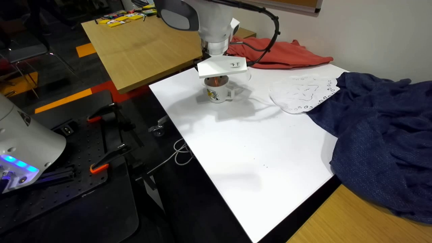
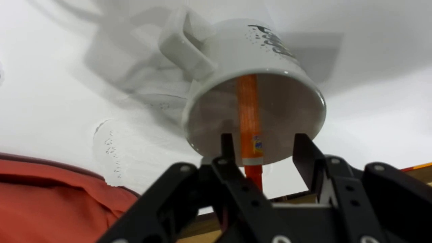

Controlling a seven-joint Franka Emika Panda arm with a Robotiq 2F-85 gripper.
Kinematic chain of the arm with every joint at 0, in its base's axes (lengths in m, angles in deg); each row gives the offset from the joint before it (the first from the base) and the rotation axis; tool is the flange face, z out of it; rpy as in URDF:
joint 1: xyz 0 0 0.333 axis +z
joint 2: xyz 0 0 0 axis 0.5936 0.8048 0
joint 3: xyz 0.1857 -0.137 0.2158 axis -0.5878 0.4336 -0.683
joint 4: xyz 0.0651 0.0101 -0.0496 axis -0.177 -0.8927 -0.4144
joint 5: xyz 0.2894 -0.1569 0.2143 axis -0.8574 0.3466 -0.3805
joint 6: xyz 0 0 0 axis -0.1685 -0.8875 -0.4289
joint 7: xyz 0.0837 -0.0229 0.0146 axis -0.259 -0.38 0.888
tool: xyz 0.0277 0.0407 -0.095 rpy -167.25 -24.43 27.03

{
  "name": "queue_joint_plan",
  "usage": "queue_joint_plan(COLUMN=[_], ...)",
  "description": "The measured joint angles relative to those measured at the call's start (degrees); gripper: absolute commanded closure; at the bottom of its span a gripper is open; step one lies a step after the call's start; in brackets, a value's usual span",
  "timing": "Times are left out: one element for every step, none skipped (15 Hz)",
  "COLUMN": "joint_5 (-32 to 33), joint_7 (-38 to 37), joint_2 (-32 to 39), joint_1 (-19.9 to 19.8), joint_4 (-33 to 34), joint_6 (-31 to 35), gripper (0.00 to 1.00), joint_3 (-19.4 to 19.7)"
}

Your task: Take the pen out of the cup and place it on the table

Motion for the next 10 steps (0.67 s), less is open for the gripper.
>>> queue_joint_plan(joint_5=[0.0,0.0,0.0,0.1,0.1,0.1,0.2,0.2,0.3,0.4], joint_7=[0.0,0.0,0.0,0.0,0.0,0.0,0.0,0.0,0.0,0.0], joint_2=[0.3,0.7,1.0,1.4,1.7,1.9,2.2,2.5,2.7,3.0], joint_1=[0.0,0.0,0.0,0.0,0.0,0.0,0.0,0.0,0.0,0.0], joint_4=[0.1,0.3,0.5,0.7,1.0,1.3,1.7,2.0,2.3,2.7], joint_6=[0.0,0.0,0.0,0.0,0.0,0.0,0.0,0.0,0.0,0.0], gripper=[0.50,0.52,0.52,0.55,0.54,0.55,0.54,0.53,0.55,0.59], joint_3=[0.0,0.0,0.0,-0.1,-0.1,-0.2,-0.2,-0.3,-0.3,-0.4])
